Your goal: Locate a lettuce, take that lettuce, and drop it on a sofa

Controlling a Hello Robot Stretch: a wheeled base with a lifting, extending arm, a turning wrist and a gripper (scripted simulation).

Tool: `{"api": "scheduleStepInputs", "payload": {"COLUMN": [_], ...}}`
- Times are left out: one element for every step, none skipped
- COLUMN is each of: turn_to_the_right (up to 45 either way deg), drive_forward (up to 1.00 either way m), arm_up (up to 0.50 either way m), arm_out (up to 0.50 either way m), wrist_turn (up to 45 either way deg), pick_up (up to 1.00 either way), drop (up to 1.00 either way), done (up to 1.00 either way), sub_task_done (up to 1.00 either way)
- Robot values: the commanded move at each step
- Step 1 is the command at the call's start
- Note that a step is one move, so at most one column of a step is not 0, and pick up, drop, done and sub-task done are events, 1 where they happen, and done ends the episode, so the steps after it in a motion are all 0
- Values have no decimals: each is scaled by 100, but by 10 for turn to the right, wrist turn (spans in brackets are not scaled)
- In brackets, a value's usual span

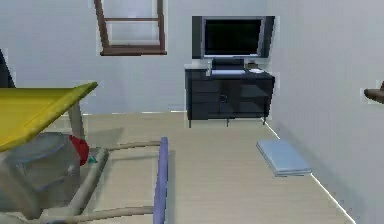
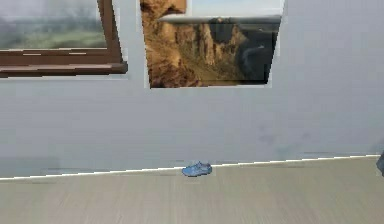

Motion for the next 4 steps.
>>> {"api": "scheduleStepInputs", "payload": {"turn_to_the_right": [-450, -420, 0, -90], "drive_forward": [0, 0, 90, 0], "arm_up": [0, 0, 0, 0], "arm_out": [0, 0, 0, 0], "wrist_turn": [0, 0, 0, 0], "pick_up": [0, 0, 0, 0], "drop": [0, 0, 0, 0], "done": [0, 0, 0, 0], "sub_task_done": [0, 0, 0, 0]}}
